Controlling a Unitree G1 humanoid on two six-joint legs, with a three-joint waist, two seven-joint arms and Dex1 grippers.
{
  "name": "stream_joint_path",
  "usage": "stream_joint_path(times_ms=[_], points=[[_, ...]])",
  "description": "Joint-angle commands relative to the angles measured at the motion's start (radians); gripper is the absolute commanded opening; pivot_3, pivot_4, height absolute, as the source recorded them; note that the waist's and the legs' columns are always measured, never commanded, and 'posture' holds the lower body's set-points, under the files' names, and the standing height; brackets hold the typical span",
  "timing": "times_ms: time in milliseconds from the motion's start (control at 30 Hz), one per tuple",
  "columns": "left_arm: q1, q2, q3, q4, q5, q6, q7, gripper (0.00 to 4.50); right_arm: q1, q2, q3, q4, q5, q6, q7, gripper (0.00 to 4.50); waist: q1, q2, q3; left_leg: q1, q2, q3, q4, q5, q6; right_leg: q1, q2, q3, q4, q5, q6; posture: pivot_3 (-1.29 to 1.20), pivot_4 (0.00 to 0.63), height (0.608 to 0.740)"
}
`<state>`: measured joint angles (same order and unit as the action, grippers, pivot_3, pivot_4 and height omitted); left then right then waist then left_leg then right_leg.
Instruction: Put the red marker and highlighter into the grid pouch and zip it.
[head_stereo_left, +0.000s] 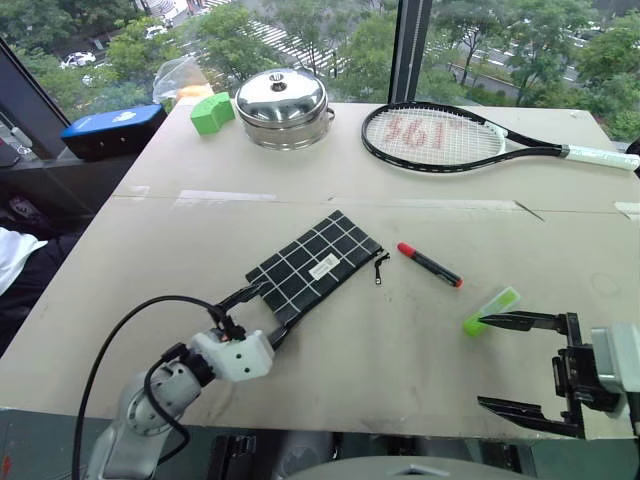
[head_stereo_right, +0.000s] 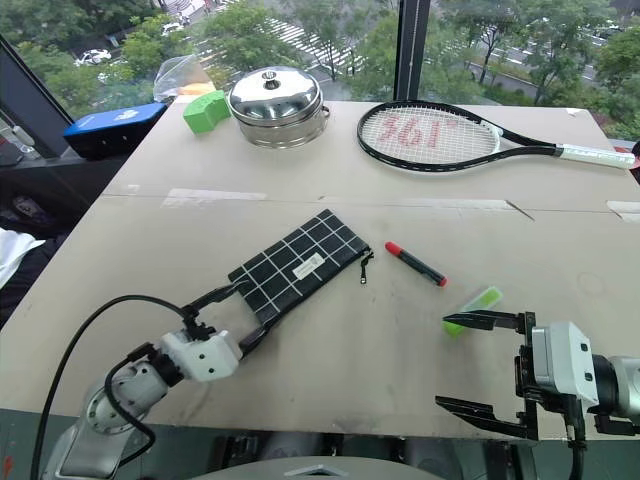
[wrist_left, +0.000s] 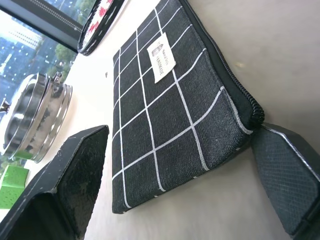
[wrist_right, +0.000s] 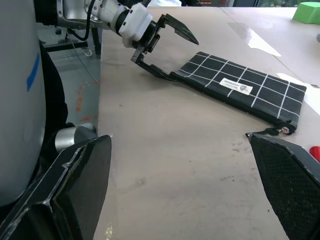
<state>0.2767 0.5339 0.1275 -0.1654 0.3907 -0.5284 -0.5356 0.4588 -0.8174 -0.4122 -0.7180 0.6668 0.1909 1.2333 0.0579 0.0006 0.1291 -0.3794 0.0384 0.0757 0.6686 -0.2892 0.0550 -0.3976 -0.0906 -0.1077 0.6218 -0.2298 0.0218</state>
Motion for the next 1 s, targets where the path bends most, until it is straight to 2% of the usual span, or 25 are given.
stream_joint_path(times_ms=[33,233,367,500,667,767,867,1000], points=[[-0.017,0.002,-0.065,0.04,0.039,0.097,-0.002,4.44,-0.007,0.0,0.006,-0.026,0.0,0.0,-0.025,4.5,0.004,0.001,-0.001,0.0,0.0,0.0,0.0,0.0,0.0,0.0,0.0,0.0,0.0,0.0,0.0,0.0,0.15,0.74],[-0.012,0.007,-0.091,-0.087,-0.071,0.306,-0.082,4.44,0.012,-0.003,-0.004,-0.049,0.004,0.004,-0.05,4.5,0.008,0.004,-0.003,0.0,0.0,0.0,0.0,0.0,0.0,0.0,0.0,0.0,0.0,0.0,0.0,0.0,0.15,0.74],[-0.056,0.021,-0.117,-0.162,-0.022,0.374,-0.077,4.44,0.019,-0.003,0.002,-0.068,0.006,0.011,-0.072,4.5,0.01,0.002,-0.002,-0.001,0.0,-0.001,0.0,0.001,0.001,0.0,0.0,-0.001,0.0,0.0,0.0,0.0,0.15,0.74],[-0.098,0.034,-0.144,-0.169,0.01,0.408,-0.063,4.44,0.015,-0.009,0.002,-0.084,0.016,0.027,-0.091,4.5,0.007,-0.002,0.0,-0.001,0.0,-0.001,0.0,0.001,0.001,0.0,0.001,-0.001,0.0,0.0,0.0,0.0,0.15,0.74],[-0.134,-0.005,-0.151,-0.166,-0.061,0.592,-0.097,4.44,0.007,-0.017,-0.01,-0.092,0.028,0.048,-0.102,4.5,0.008,-0.003,0.001,-0.001,0.0,-0.001,0.0,0.001,0.001,0.0,0.001,-0.001,0.0,0.0,0.0,0.0,0.15,0.74],[-0.159,0.007,-0.185,-0.155,-0.065,0.589,-0.11,4.44,0.008,-0.018,-0.011,-0.097,0.03,0.055,-0.108,4.5,0.008,-0.003,0.001,-0.001,0.0,-0.002,0.0,0.001,0.001,0.0,0.001,-0.001,0.0,0.0,0.0,0.0,0.15,0.74],[-0.193,0.025,-0.221,-0.102,-0.059,0.56,-0.111,3.68,0.006,-0.017,-0.005,-0.1,0.029,0.059,-0.114,4.5,0.009,-0.002,0.001,-0.001,0.0,-0.002,0.0,0.001,0.001,0.0,0.001,-0.001,0.0,0.0,0.0,0.0,0.15,0.74],[-0.227,0.047,-0.267,-0.006,-0.057,0.481,-0.099,1.84,0.003,-0.007,0.008,-0.104,0.018,0.059,-0.126,4.5,0.009,-0.003,0.001,-0.001,0.0,-0.001,0.0,0.001,0.001,0.0,0.001,0.0,0.0,0.0,0.0,0.0,0.15,0.74]])
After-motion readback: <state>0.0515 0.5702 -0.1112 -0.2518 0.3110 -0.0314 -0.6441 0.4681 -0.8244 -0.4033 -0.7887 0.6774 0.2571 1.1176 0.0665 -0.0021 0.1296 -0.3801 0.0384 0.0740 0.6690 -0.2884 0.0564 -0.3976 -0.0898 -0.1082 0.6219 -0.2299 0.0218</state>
